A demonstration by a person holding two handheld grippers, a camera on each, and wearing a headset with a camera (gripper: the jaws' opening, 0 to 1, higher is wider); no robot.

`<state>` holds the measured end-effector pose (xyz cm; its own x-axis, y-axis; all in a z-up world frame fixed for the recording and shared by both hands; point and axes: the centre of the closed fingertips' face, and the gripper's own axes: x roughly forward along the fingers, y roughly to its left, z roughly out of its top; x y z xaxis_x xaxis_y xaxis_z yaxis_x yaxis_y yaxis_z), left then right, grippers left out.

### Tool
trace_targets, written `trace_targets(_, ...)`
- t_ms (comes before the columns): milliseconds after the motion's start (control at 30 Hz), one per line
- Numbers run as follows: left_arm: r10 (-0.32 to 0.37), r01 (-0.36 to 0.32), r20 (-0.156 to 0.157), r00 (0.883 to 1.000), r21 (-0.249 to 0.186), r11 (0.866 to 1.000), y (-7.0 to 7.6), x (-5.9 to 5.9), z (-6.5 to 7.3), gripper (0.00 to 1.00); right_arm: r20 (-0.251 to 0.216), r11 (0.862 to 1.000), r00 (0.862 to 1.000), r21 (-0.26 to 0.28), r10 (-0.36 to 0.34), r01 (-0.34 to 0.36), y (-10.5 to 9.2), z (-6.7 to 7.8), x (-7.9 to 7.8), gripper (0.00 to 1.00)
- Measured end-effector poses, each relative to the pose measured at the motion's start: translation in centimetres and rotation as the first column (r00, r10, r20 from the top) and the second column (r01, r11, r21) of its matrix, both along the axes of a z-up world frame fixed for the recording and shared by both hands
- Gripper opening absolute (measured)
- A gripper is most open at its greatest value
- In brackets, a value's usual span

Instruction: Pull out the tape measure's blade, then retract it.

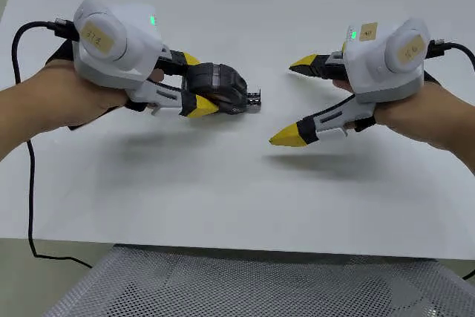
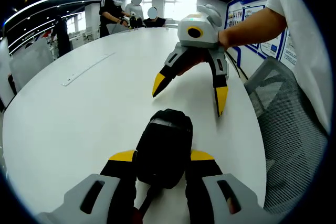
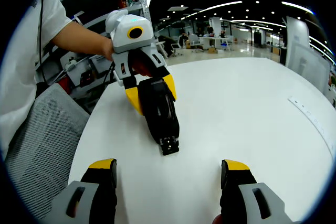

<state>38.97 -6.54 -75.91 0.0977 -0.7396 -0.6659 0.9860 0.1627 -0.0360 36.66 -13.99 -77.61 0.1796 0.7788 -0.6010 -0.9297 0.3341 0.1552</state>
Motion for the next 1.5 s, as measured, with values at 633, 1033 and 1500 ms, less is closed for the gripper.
trace_targets(633,-0.014,0.014,-0.002,1.000,0.012,1.000,0.0,0.1,-0.1,0.30,0.044,0.999,0.998,0.018,0.033,-0.034,2.0,0.0,0.6,0.51)
trace_targets(1033,-0.020,0.020,-0.003,1.000,0.021,1.000,-0.1,0.0,-0.1,0.30,0.101,0.997,0.992,0.012,0.072,-0.073,2.8,-0.7,1.2,0.31)
trace_targets(1500,-0.028,0.028,-0.003,1.000,0.023,0.999,-0.1,-0.1,-0.1,0.30,0.150,0.990,0.979,0.003,0.139,-0.142,3.5,-1.1,1.1,0.15)
